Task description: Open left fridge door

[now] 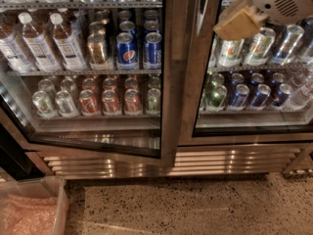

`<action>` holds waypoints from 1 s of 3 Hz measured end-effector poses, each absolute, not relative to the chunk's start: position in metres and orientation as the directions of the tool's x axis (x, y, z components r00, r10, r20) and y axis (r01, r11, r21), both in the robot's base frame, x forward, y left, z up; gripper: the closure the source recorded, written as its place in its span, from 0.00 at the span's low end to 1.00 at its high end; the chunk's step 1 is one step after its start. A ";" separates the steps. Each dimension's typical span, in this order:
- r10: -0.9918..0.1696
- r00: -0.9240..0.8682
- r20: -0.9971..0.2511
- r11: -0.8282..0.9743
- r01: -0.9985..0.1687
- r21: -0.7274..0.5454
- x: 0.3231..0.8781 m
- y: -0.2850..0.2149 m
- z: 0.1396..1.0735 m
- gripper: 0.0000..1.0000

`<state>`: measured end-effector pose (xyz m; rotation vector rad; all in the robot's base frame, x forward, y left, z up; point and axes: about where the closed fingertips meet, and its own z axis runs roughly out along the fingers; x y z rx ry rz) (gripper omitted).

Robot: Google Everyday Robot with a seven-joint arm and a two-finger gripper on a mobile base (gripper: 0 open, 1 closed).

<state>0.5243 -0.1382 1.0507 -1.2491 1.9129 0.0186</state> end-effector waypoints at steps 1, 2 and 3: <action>-0.752 -0.157 -0.640 0.505 -0.762 -0.405 0.521 -0.136 1.054 0.03; -0.752 -0.157 -0.640 0.504 -0.762 -0.406 0.521 -0.135 1.054 0.00; -0.752 -0.157 -0.640 0.504 -0.762 -0.406 0.521 -0.135 1.054 0.00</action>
Offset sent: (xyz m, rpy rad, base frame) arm -0.0033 0.0020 0.0037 -0.0011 -0.0041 -0.0020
